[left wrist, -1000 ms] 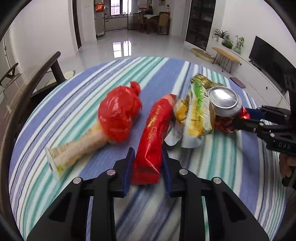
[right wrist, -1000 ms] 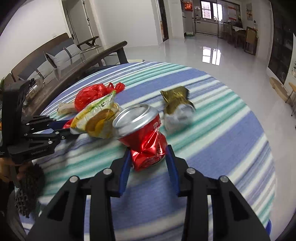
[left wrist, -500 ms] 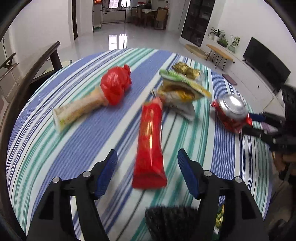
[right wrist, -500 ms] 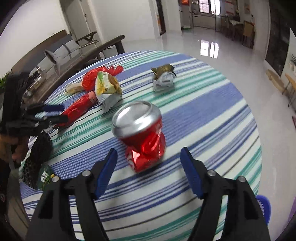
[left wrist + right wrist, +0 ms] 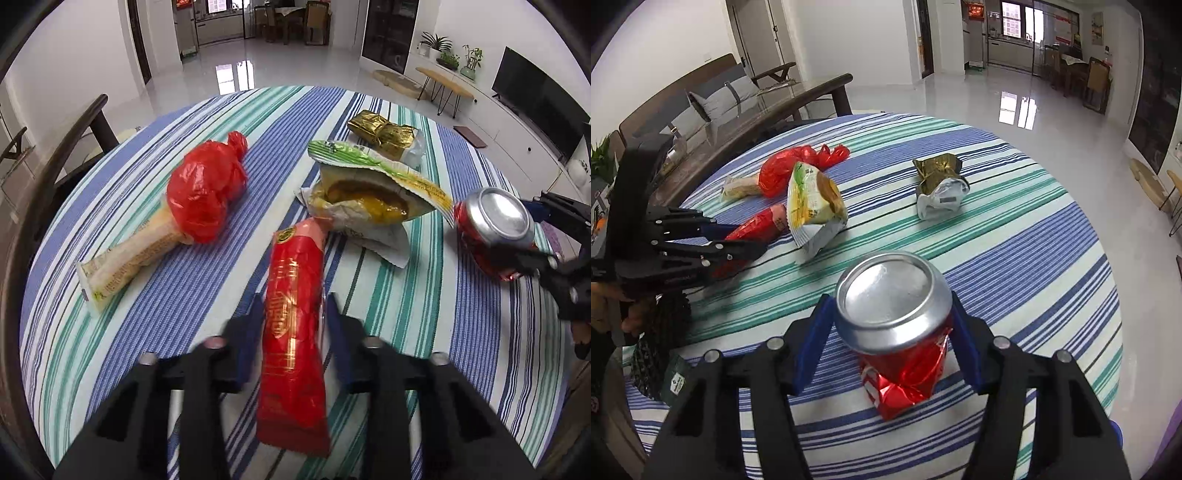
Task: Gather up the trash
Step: 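Carry snack bag and can over the blue wastebasket and open both tools, then grasp the black mesh bundle with the left tool while the right tool grasps the green cracker packet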
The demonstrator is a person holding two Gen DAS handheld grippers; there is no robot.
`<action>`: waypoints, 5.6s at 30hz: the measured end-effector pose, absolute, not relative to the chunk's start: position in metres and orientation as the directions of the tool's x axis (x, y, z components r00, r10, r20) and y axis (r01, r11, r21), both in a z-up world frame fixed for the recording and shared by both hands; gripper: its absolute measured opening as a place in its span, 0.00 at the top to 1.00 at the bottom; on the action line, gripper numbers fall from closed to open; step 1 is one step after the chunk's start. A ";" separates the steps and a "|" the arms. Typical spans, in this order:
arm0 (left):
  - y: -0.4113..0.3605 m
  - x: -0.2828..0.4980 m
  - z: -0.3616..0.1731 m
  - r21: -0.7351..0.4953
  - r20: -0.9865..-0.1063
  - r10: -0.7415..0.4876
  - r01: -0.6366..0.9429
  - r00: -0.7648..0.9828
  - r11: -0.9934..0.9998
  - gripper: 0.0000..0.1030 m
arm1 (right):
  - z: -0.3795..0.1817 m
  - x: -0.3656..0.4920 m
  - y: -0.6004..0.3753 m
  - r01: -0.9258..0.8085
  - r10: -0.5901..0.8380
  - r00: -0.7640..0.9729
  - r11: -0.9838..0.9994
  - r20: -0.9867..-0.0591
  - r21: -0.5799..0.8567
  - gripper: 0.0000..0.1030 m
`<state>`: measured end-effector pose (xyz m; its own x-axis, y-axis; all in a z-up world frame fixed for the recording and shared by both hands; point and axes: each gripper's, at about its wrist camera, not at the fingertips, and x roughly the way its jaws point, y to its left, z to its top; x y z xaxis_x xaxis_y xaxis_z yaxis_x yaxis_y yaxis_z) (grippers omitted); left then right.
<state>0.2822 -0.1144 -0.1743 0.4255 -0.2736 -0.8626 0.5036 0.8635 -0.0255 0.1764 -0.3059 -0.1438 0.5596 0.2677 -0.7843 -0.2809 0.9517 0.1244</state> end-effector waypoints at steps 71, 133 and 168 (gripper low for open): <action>-0.509 0.043 -0.196 -0.154 -0.677 -0.648 0.793 0.349 0.589 0.05 | -0.138 -0.076 -0.673 0.450 -0.232 0.687 0.880 -0.688 0.153 0.06; -0.040 0.107 -0.141 -0.106 -0.809 -0.319 0.411 0.493 0.905 0.05 | -0.130 -0.010 -0.287 -0.371 0.330 0.677 0.925 -0.658 0.083 0.05; -0.024 0.143 -0.161 -0.114 -0.825 -0.274 0.329 0.495 0.937 0.40 | -0.155 0.030 -0.215 -0.465 0.237 0.411 0.885 -0.880 0.021 0.46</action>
<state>0.1432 -0.0239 -0.1612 0.4947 -0.2745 -0.8246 0.3294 0.9372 -0.1143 0.0301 -0.2154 -0.1547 0.4107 0.2369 -0.8805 -0.4648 0.8852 0.0213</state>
